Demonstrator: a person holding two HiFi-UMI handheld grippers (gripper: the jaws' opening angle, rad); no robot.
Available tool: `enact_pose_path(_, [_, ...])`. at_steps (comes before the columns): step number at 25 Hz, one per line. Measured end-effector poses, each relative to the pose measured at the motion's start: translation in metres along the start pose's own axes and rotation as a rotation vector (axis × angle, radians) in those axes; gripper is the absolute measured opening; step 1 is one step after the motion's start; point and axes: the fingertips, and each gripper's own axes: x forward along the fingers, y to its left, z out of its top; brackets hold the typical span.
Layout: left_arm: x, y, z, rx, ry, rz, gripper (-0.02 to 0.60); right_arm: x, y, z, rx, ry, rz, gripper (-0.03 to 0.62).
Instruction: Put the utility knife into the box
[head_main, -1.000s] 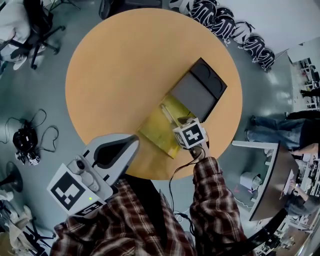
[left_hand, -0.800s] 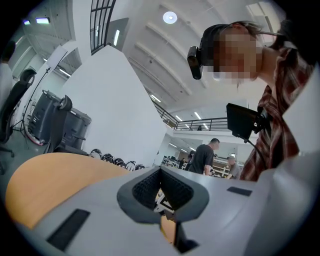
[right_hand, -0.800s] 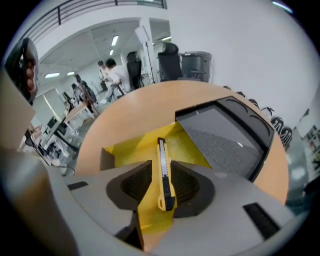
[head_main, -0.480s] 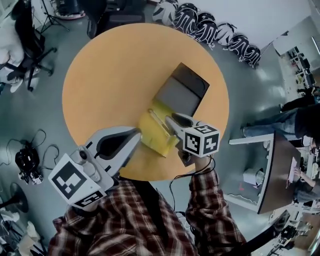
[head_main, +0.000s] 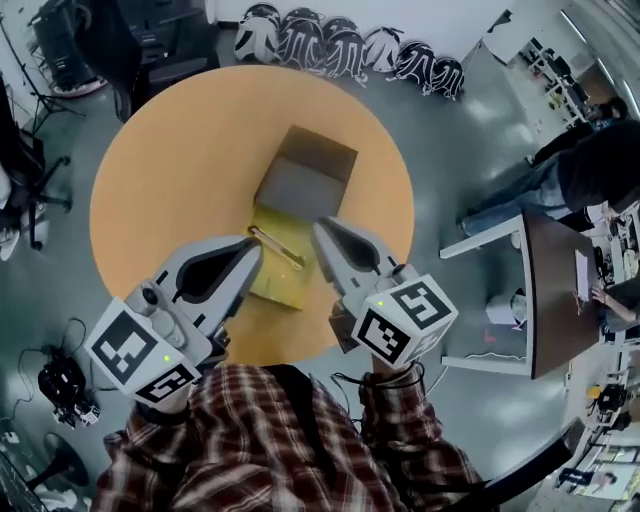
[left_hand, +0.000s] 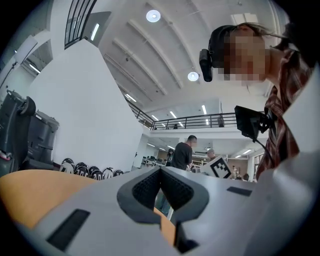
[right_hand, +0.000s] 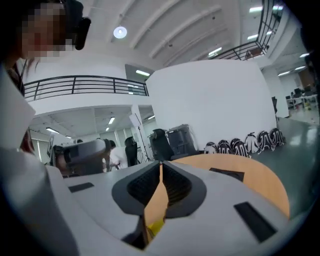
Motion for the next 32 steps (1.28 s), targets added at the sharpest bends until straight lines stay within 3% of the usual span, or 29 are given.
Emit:
enact_pose_path(7, [0.038, -0.019, -0.002, -0.001, 0.021, -0.079, 0.011, -0.05, 0.002, 0.033, -0.086, -0.106, -0.108, 0.014])
enact_pose_path(13, [0.049, -0.026, 0.001, -0.005, 0.039, -0.125, 0.011, -0.064, 0.009, 0.042, -0.066, -0.141, -0.147, 0.012])
enact_pose_path(32, [0.045, -0.019, -0.009, -0.016, 0.048, -0.117, 0.011, -0.056, 0.006, 0.025, -0.044, -0.109, -0.153, 0.012])
